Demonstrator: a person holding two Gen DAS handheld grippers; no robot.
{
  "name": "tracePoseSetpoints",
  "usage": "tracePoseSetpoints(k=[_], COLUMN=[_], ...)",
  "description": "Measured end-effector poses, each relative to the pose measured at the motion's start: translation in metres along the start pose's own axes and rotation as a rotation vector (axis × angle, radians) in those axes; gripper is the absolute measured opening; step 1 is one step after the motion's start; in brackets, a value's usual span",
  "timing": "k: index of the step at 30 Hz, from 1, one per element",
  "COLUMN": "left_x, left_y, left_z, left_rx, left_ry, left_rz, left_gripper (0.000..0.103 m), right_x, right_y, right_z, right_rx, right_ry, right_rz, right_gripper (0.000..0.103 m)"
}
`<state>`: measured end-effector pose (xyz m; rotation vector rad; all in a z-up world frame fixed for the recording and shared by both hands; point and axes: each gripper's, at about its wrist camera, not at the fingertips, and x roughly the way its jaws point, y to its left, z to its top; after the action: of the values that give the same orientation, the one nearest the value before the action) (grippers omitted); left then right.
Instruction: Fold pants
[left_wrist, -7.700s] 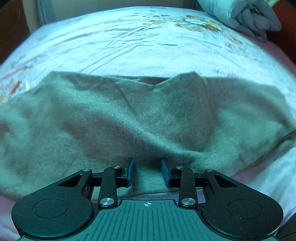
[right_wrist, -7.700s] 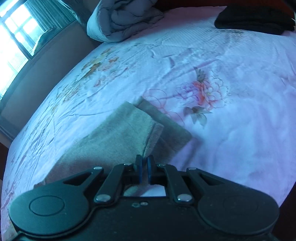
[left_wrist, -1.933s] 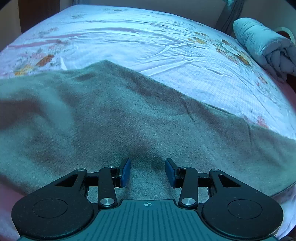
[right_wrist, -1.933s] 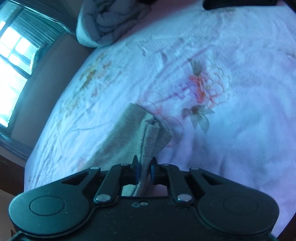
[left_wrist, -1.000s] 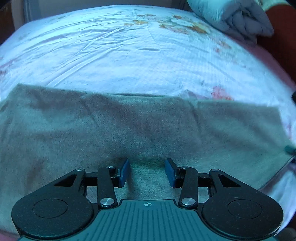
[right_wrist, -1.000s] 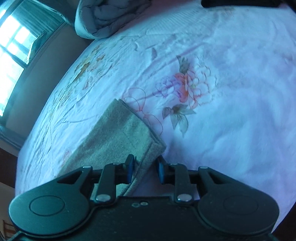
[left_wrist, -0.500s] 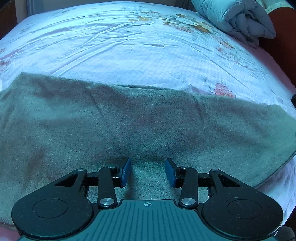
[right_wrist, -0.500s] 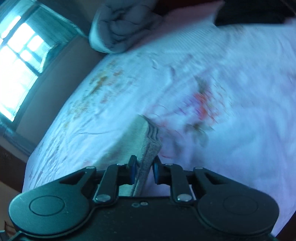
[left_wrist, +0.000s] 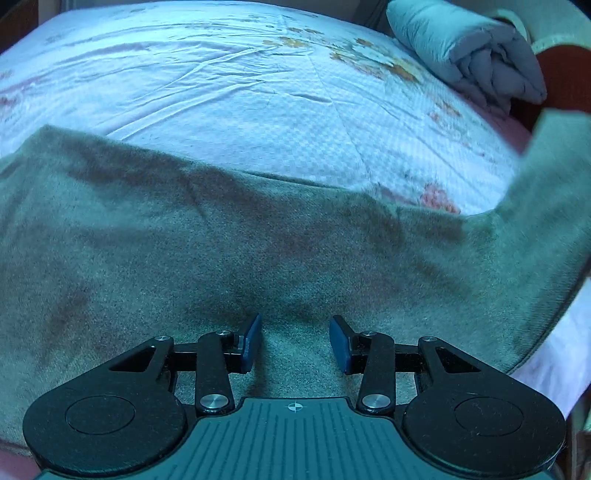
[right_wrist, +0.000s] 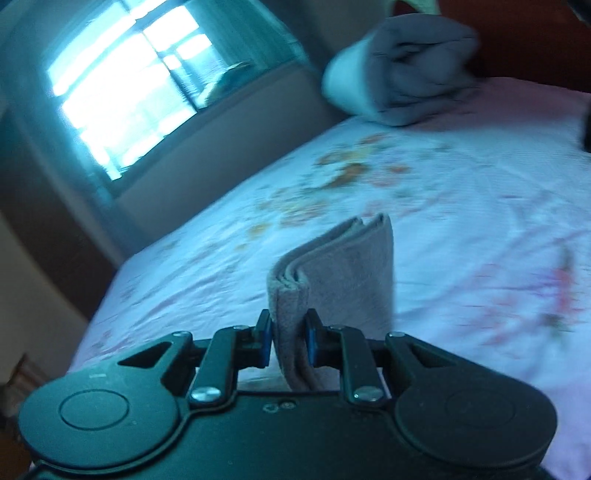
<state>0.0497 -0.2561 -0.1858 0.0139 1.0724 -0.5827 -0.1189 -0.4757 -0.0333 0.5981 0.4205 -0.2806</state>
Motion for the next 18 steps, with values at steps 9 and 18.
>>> tracePoseSetpoints(k=[9, 18], left_x=[-0.040, -0.108], left_y=[0.069, 0.173], left_z=[-0.002, -0.018], left_rx=[-0.193, -0.303], left_ry=[-0.068, -0.182], left_rz=[0.007, 0.183], left_gripper=[0.042, 0.042], right_x=[0.045, 0.094], right_y=[0.100, 0.161], right_z=[-0.026, -0.107], right_rx=[-0.084, -0.120], right_ry=[0.136, 0.330], right_rz=[0.224, 0.332], right_gripper=[0.009, 0.009])
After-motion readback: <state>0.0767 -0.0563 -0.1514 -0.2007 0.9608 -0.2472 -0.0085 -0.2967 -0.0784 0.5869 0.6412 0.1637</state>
